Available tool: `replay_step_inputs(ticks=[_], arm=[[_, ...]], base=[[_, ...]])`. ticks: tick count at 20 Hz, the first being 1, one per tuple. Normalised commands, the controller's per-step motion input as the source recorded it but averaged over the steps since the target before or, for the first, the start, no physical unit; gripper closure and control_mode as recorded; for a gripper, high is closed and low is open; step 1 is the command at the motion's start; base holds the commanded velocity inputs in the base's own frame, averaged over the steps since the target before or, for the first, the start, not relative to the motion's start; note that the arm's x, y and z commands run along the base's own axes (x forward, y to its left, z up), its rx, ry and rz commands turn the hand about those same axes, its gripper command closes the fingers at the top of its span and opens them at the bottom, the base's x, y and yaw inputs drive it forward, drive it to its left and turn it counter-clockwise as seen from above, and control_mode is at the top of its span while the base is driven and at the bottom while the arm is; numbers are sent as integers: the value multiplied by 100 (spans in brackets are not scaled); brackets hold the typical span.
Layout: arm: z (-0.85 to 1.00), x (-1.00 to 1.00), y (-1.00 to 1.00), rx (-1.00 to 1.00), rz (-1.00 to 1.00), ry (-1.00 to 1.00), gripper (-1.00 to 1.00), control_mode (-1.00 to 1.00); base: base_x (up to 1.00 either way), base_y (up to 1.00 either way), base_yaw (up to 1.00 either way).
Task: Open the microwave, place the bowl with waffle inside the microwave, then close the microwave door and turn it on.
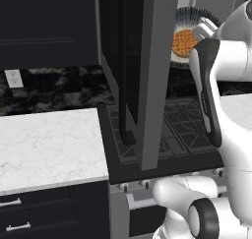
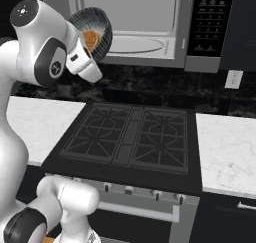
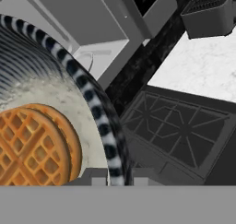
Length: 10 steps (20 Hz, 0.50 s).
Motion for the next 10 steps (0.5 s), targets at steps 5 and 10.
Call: replay_step_inputs(ticks=[5,10], arm=[[22,39,1,3,0,6,100,-100],[5,59,4,0,0,4,100,-100]], base=[[0,0,0],[0,0,0]])
